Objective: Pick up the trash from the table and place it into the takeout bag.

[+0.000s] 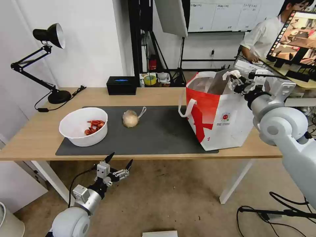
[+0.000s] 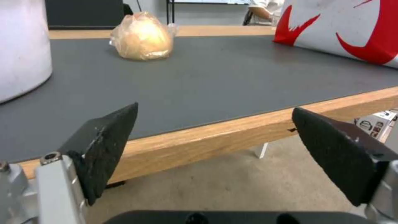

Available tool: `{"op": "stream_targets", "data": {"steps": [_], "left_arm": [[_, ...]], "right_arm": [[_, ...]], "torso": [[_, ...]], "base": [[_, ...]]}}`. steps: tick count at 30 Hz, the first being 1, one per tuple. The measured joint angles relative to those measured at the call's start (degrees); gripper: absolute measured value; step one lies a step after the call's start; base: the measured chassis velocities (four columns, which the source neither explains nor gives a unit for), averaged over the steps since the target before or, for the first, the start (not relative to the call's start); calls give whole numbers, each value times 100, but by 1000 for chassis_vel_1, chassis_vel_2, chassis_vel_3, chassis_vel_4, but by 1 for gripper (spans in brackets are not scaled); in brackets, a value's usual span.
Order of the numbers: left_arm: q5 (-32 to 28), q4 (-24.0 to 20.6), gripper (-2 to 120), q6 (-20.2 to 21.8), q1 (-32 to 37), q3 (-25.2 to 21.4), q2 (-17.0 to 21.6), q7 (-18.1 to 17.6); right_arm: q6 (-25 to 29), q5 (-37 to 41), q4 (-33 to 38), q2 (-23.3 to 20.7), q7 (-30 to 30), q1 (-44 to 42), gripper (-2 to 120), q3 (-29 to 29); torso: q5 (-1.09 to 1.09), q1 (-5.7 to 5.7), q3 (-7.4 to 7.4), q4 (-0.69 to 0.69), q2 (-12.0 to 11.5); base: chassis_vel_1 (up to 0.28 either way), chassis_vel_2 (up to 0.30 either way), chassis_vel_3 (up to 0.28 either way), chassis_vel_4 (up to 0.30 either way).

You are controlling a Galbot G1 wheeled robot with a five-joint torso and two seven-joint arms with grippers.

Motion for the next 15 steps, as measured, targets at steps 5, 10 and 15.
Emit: {"op": "stream_targets", "data": {"steps": [5, 10, 15], "left_arm": [[-2, 12, 100, 0, -39, 22, 6, 0], [-4, 16, 100, 2, -62, 38, 10, 0], [-6, 20, 100, 6, -71, 38, 15, 0]], "right_arm": [[-8, -5, 8, -17, -24, -48, 65, 4], [93, -7, 110, -27, -256, -173, 84, 75], [556, -1, 460, -50, -728, -428, 99, 73]], "torso": [[0, 0, 0, 0, 0], [1, 0, 0, 0, 0], [0, 0, 0, 0, 0]], "base": [[0, 0, 0, 0], [0, 0, 0, 0], [0, 0, 0, 0]]}}
